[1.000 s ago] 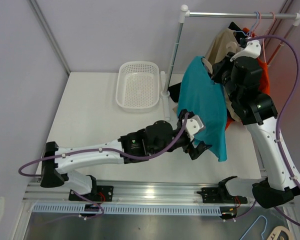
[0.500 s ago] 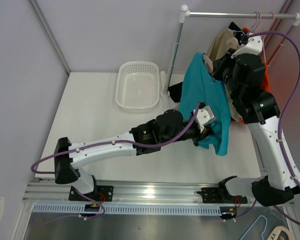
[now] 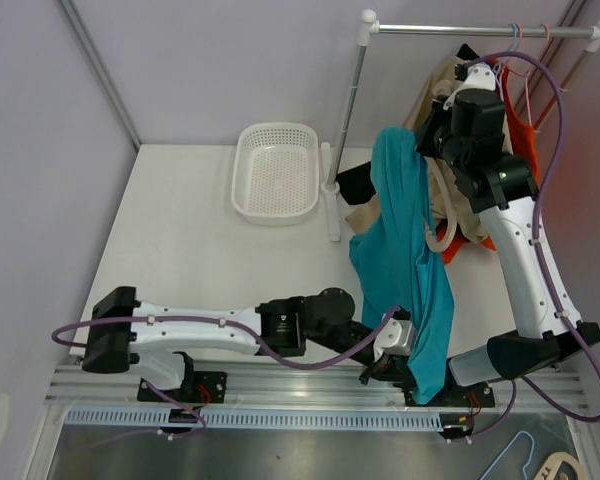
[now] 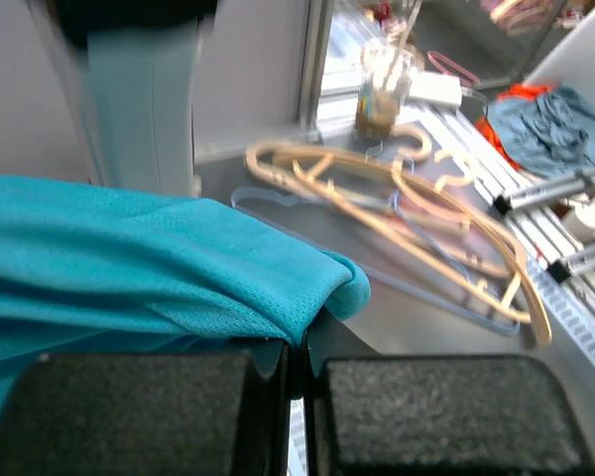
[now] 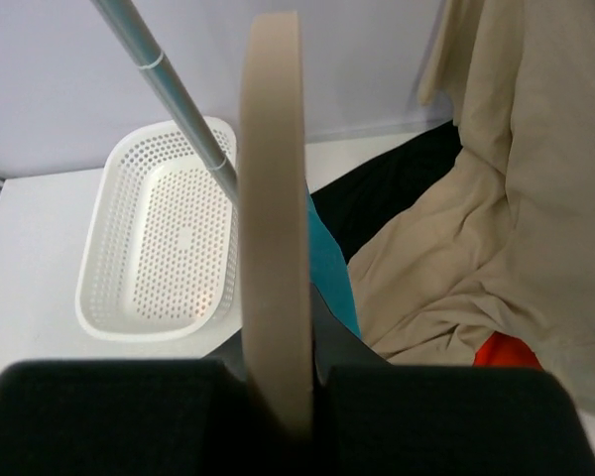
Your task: Remove the t-shirt from the hanger
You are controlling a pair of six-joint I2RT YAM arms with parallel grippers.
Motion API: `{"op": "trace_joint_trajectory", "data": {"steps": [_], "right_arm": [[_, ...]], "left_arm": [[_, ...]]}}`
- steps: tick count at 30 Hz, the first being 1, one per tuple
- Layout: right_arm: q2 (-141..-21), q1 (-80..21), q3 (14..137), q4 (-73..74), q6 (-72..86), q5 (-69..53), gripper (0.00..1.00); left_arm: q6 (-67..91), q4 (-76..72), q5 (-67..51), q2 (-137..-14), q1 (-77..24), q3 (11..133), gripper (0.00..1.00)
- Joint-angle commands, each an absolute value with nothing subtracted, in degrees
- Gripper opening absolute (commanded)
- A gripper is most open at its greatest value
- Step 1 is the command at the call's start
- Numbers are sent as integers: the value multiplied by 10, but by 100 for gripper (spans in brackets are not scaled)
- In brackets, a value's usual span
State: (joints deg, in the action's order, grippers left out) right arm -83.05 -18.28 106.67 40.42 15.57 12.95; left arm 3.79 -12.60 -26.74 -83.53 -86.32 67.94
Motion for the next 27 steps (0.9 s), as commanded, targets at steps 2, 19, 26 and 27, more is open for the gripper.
{"op": "trace_joint_trajectory", "data": {"steps": [2, 19, 26, 27], "right_arm": [[-806, -171, 1145, 387, 157, 96, 0], [-573, -237, 889, 606, 227, 106, 0], [-555, -237, 973, 651, 230, 138, 0], [-555, -237, 980, 653, 230, 131, 0]], "left_arm": [[138, -184, -402, -880, -804, 601, 1], [231, 31, -134, -860, -400, 842, 1], [196, 166, -49, -822, -336, 993, 1], [195, 192, -54, -825, -314, 1009, 1]]}}
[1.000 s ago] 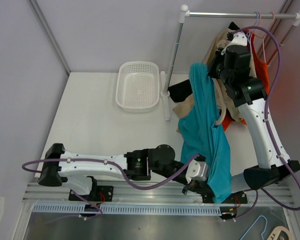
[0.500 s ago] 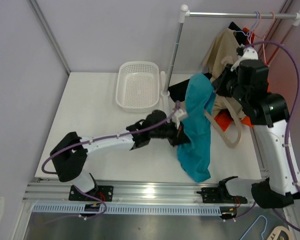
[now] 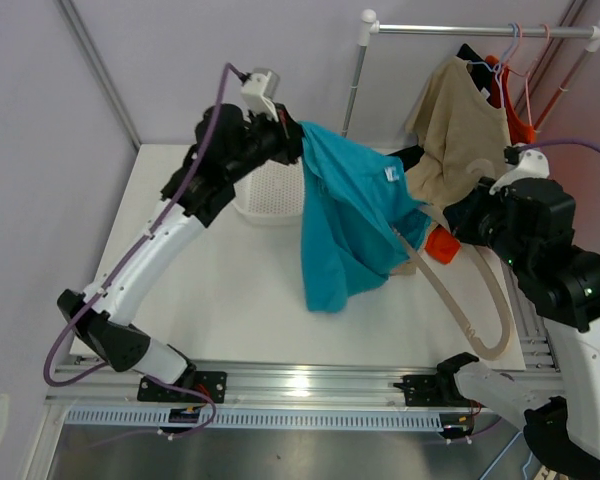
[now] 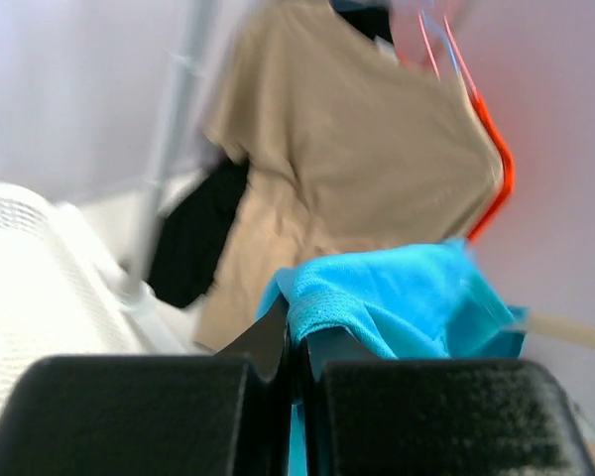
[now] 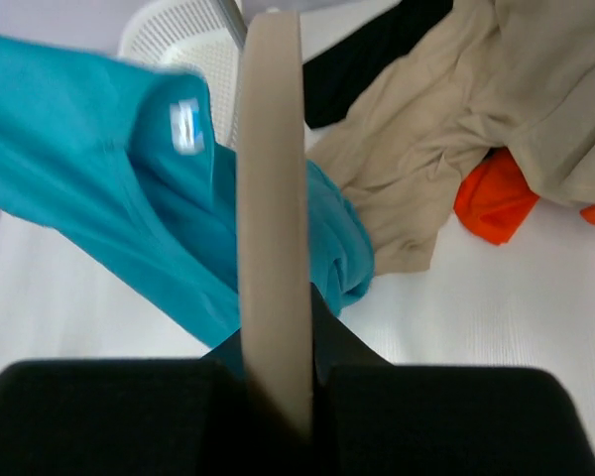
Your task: Remove the t-shirt from the hanger
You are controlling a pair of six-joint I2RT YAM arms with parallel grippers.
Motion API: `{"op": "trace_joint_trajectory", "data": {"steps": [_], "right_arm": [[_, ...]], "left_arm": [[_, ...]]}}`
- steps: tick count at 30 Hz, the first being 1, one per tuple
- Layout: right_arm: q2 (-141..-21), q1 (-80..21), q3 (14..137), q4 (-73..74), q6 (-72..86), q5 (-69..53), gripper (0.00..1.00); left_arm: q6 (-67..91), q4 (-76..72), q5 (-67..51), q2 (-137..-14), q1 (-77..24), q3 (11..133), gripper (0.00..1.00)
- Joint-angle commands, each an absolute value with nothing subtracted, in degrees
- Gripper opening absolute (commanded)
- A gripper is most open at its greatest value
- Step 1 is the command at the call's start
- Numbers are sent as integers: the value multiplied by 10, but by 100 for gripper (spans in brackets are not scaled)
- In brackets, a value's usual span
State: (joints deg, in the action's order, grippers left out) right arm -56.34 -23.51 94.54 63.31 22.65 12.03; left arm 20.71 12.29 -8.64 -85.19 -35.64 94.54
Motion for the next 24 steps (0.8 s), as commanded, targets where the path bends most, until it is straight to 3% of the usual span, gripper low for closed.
{"op": "trace_joint_trajectory", "data": {"steps": [1, 5, 9, 17, 24], "right_arm": [[-557, -237, 980, 653, 230, 123, 0], [-569, -237, 988, 643, 239, 58, 0], [-576, -236, 998, 616, 236, 43, 0], [-641, -230, 1006, 529, 229, 62, 0], [-689, -215, 1032, 368, 195, 84, 0]], "left_arm": [[193, 209, -59, -833, -304, 1053, 1], [159, 293, -33, -910, -279, 1261, 1], [178, 324, -86, -996, -237, 1368, 1], [187, 89, -213, -1018, -209, 1376, 1], [199, -68, -237, -1058, -166, 1406, 1]]}}
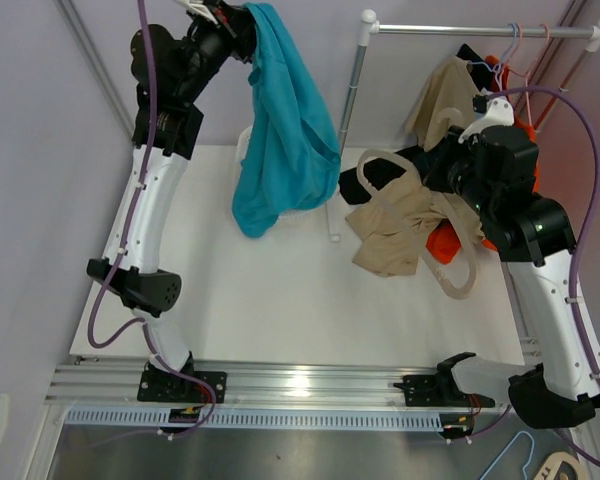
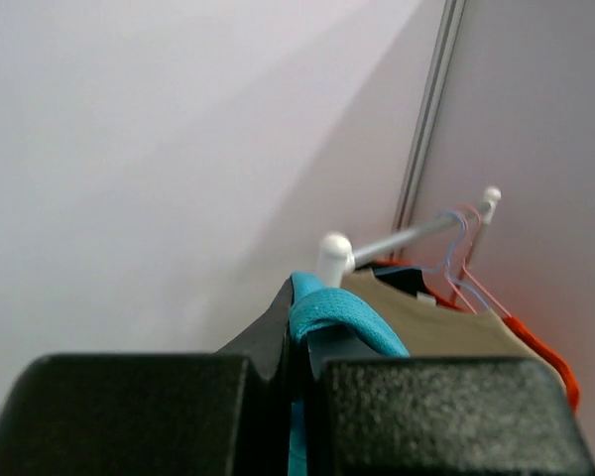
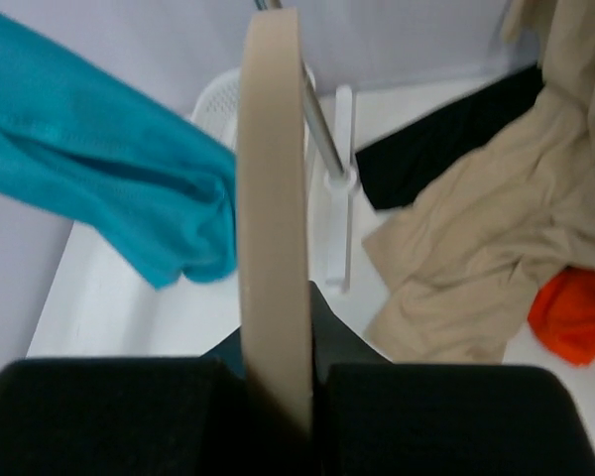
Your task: Remove the t-shirt from the hanger
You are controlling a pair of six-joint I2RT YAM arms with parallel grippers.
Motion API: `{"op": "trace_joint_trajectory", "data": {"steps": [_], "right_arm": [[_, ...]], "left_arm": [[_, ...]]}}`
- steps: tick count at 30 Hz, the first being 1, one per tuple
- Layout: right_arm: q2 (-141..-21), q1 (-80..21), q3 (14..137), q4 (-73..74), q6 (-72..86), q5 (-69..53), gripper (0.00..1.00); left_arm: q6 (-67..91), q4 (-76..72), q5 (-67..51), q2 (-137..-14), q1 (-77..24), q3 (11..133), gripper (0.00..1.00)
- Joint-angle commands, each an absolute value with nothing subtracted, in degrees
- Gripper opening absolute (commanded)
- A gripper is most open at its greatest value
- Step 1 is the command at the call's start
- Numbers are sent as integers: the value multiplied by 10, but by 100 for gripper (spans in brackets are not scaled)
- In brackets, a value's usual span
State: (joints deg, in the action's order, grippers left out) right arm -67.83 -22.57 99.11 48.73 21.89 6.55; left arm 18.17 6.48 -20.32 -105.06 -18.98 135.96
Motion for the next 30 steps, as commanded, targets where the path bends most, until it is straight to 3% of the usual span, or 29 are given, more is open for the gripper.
{"op": "trace_joint_trajectory", "data": {"steps": [1, 7, 14, 18, 23, 30], "right_arm": [[-700, -211, 1037, 356, 187, 91, 0], [-753, -186, 1020, 201, 133, 168, 0], [-846, -135, 1053, 61, 109, 140, 0], [-928, -128, 1157, 69, 90, 113, 0], [-1012, -126, 1250, 47, 69, 67, 0], [-1101, -124, 1351, 58, 61, 39, 0]], "left_arm": [[204, -89, -239, -1064, -162, 1416, 1], [171, -144, -208, -1090, -153, 1453, 1], [133, -143, -167, -1135, -138, 1392, 1], [150, -50, -126, -1219, -129, 1450, 1], [215, -5, -103, -1260, -129, 1405, 1], [339, 200, -95, -1299, -127, 1361, 1]]}}
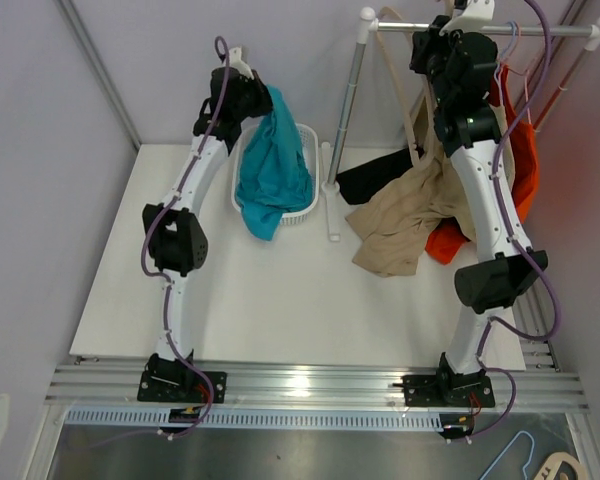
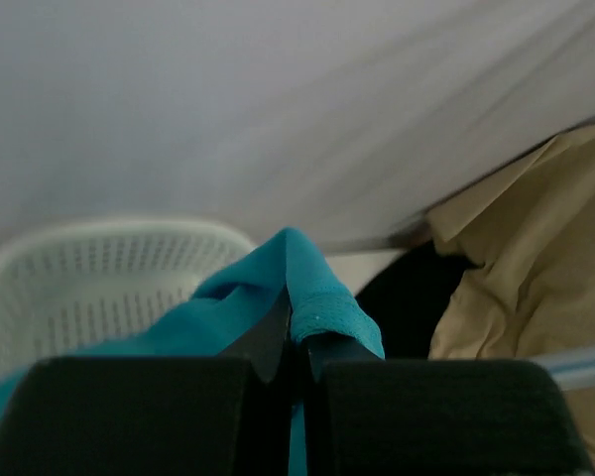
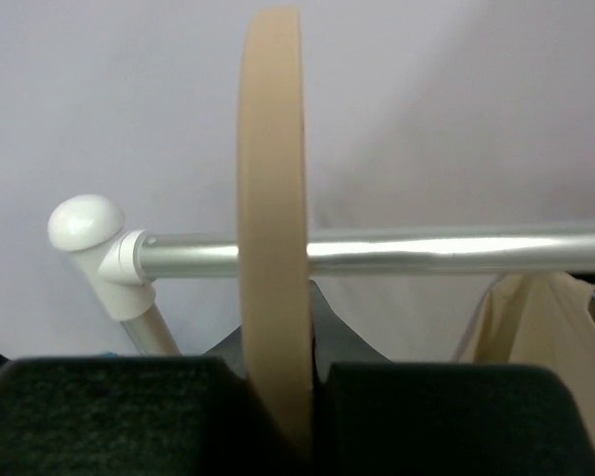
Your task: Remove the t-shirt from the hanger
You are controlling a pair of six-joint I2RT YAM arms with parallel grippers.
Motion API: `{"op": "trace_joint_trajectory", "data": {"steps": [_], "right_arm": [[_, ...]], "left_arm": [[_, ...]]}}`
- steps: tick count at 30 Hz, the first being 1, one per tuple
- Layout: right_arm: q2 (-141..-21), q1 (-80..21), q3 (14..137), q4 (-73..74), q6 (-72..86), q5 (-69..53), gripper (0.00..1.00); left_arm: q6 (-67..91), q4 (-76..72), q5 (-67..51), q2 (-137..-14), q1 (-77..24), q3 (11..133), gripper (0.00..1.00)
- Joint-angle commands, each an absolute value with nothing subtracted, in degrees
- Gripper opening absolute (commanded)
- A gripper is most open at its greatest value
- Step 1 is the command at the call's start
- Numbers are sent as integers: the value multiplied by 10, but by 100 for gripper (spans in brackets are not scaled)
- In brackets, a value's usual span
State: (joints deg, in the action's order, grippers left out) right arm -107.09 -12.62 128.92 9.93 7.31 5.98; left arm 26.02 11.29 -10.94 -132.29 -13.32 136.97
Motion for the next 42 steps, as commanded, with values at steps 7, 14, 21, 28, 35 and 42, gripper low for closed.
{"op": "trace_joint_trajectory", "data": {"steps": [7, 14, 21, 28, 35, 42], "right_arm": [[-1172, -107, 1416, 62, 86, 13, 0], [-1194, -102, 1409, 76, 105, 6, 0], [-1216, -102, 1421, 61, 107, -13, 0], [-1216, -101, 1418, 125, 109, -10, 66], [-1081, -66, 1300, 200, 128, -1, 82], [-913, 32, 1177, 224, 172, -83, 86]], "left_arm": [[402, 260, -207, -1290, -127, 1218, 1], [437, 149, -235, -1186, -133, 978, 18], [407, 152, -195, -1116, -141, 943, 100], [326, 198, -85, -971, -181, 931, 99], [283, 233, -34, -911, -207, 971, 100], [228, 233, 29, -858, -249, 984, 99]]}}
